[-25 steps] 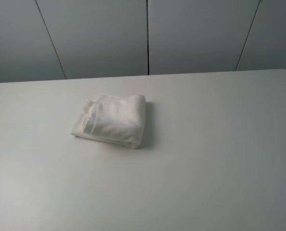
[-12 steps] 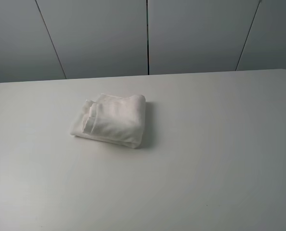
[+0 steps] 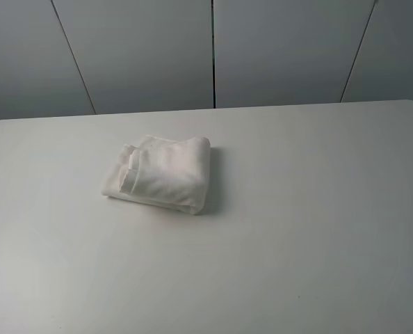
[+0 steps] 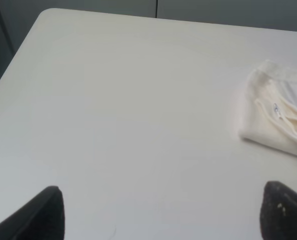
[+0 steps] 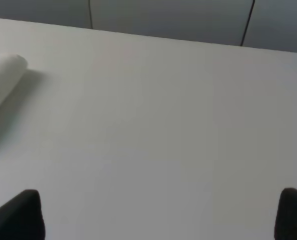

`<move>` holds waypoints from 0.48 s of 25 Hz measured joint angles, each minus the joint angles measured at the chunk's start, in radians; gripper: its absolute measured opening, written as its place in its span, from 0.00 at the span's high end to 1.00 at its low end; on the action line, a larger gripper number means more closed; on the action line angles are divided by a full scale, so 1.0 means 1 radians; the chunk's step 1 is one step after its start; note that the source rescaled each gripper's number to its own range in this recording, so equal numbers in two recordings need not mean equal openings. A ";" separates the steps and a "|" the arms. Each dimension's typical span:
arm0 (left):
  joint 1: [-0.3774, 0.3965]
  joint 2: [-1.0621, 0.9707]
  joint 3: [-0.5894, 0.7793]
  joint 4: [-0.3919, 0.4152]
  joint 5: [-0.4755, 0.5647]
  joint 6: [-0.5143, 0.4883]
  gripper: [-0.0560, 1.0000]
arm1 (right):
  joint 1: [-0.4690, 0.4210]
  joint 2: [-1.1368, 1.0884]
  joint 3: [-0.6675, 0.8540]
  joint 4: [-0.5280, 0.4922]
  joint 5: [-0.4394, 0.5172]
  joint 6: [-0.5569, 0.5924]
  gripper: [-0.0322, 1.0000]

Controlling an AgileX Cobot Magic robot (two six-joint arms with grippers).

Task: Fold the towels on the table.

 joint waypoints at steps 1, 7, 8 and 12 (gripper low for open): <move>0.000 0.000 0.000 0.000 0.000 0.000 0.00 | 0.000 0.000 0.000 0.000 0.000 0.002 0.00; 0.000 0.000 0.000 0.000 0.000 0.002 0.00 | 0.000 0.000 0.000 0.002 0.000 0.007 0.00; 0.000 0.000 0.000 0.000 0.000 0.002 0.00 | 0.000 0.000 0.000 0.002 0.000 0.007 0.00; 0.000 0.000 0.000 0.000 0.000 0.002 0.00 | 0.000 0.000 0.000 0.002 0.000 0.008 0.00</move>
